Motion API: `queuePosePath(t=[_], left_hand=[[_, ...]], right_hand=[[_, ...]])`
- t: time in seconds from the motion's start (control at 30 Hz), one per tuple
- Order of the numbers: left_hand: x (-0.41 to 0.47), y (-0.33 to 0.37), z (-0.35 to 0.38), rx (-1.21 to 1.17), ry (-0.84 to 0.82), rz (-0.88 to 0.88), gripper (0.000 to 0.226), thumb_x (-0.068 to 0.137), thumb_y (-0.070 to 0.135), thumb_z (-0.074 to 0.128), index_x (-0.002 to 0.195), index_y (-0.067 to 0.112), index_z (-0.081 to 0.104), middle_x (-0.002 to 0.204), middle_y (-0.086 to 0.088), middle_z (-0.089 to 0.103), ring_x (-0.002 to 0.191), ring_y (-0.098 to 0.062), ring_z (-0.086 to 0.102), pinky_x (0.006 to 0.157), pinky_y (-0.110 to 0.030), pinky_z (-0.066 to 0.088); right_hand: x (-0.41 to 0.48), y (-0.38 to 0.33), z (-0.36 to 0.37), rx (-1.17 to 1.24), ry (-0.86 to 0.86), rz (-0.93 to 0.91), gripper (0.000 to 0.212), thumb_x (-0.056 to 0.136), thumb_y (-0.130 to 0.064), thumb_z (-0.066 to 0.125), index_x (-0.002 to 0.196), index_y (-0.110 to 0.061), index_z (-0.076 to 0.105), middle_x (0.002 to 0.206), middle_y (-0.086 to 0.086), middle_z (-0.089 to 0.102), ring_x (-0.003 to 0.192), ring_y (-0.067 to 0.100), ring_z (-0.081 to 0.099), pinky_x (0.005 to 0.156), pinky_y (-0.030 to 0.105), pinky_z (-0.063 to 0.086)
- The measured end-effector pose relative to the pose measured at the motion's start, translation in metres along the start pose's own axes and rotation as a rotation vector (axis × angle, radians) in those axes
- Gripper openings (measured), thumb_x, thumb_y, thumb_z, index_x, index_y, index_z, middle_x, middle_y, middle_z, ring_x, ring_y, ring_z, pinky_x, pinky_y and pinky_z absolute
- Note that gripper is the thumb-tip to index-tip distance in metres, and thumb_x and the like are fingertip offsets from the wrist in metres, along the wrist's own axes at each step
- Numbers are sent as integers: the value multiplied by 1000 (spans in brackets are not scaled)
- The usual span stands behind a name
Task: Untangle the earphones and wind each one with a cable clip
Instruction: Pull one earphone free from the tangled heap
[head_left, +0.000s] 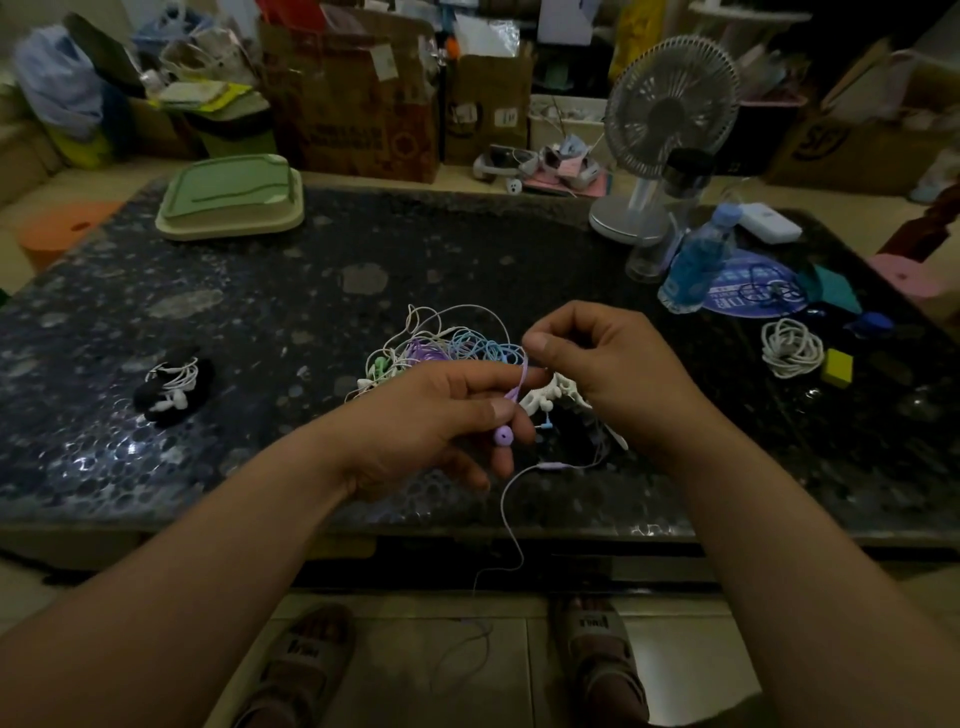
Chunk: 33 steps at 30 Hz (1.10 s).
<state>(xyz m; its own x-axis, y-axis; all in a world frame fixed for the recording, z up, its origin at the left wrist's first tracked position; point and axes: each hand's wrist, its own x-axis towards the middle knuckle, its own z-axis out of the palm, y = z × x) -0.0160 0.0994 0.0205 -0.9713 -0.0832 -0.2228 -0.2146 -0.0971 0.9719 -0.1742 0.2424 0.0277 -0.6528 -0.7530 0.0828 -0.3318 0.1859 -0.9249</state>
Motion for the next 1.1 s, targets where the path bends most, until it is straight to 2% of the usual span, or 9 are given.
queuePosePath(t=[0.17, 0.3, 0.4, 0.47, 0.6, 0.73, 0.83, 0.97, 1.1], left_hand=[[3, -1, -3, -192, 10, 69, 41, 102, 10, 54, 139, 25, 65, 96, -8, 71, 57, -13, 59, 53, -22, 48], [11, 0, -4, -221, 198, 147, 40, 100, 7, 57, 135, 25, 66, 108, -21, 74, 44, -9, 51, 43, -18, 40], [16, -2, -6, -178, 333, 183, 41, 104, 4, 52, 135, 28, 62, 111, -11, 78, 38, -7, 46, 40, -18, 37], [18, -4, -7, -137, 364, 190, 43, 105, 4, 51, 138, 29, 60, 111, -8, 79, 38, -7, 46, 41, -19, 36], [17, -4, -8, -80, 395, 194, 46, 105, 5, 52, 143, 30, 56, 112, -5, 79, 39, -8, 45, 45, -24, 36], [16, -3, -9, -56, 396, 190, 46, 105, 6, 53, 144, 30, 56, 113, -5, 79, 40, -9, 46, 47, -24, 41], [13, -1, -10, 11, 449, 189, 46, 104, 5, 55, 145, 25, 57, 109, -3, 80, 40, -9, 48, 45, -19, 43], [6, -4, -12, 363, 448, 123, 44, 106, 11, 56, 146, 30, 57, 99, -2, 80, 41, -8, 52, 42, -18, 43], [3, -9, -10, 590, 261, 57, 39, 106, 15, 56, 136, 40, 65, 79, 0, 72, 42, -13, 56, 43, -25, 46]], right_hand=[[1, 4, 2, 168, -39, 94, 20, 105, -20, 59, 105, -7, 74, 60, -16, 64, 52, -6, 55, 53, 8, 40], [-3, 5, 12, -24, -131, 106, 20, 106, -29, 60, 107, -18, 76, 70, -16, 71, 59, -6, 60, 58, 9, 42], [-7, 5, 25, -175, -190, 58, 20, 104, -39, 61, 117, -35, 76, 101, -8, 78, 94, 12, 72, 86, 34, 59], [-9, 4, 29, -173, -201, 59, 23, 104, -43, 60, 122, -39, 74, 108, -3, 78, 106, 25, 71, 96, 53, 56], [-11, 0, 28, -118, -206, 78, 26, 102, -48, 59, 117, -35, 77, 108, 3, 78, 109, 31, 70, 100, 58, 53], [-12, 0, 30, -120, -214, 95, 30, 103, -50, 56, 115, -33, 78, 95, -2, 78, 88, 9, 70, 83, 37, 55], [-12, -2, 30, -198, -212, 74, 31, 104, -46, 57, 101, -24, 79, 88, 12, 72, 70, 18, 59, 69, 36, 48], [-14, -6, 23, -399, -203, 15, 19, 103, -37, 62, 94, -27, 76, 79, 0, 72, 72, 16, 66, 64, 32, 52], [-12, -11, 14, -470, -148, -14, 14, 94, -37, 74, 86, -26, 74, 75, -11, 68, 72, -2, 62, 56, 11, 44]])
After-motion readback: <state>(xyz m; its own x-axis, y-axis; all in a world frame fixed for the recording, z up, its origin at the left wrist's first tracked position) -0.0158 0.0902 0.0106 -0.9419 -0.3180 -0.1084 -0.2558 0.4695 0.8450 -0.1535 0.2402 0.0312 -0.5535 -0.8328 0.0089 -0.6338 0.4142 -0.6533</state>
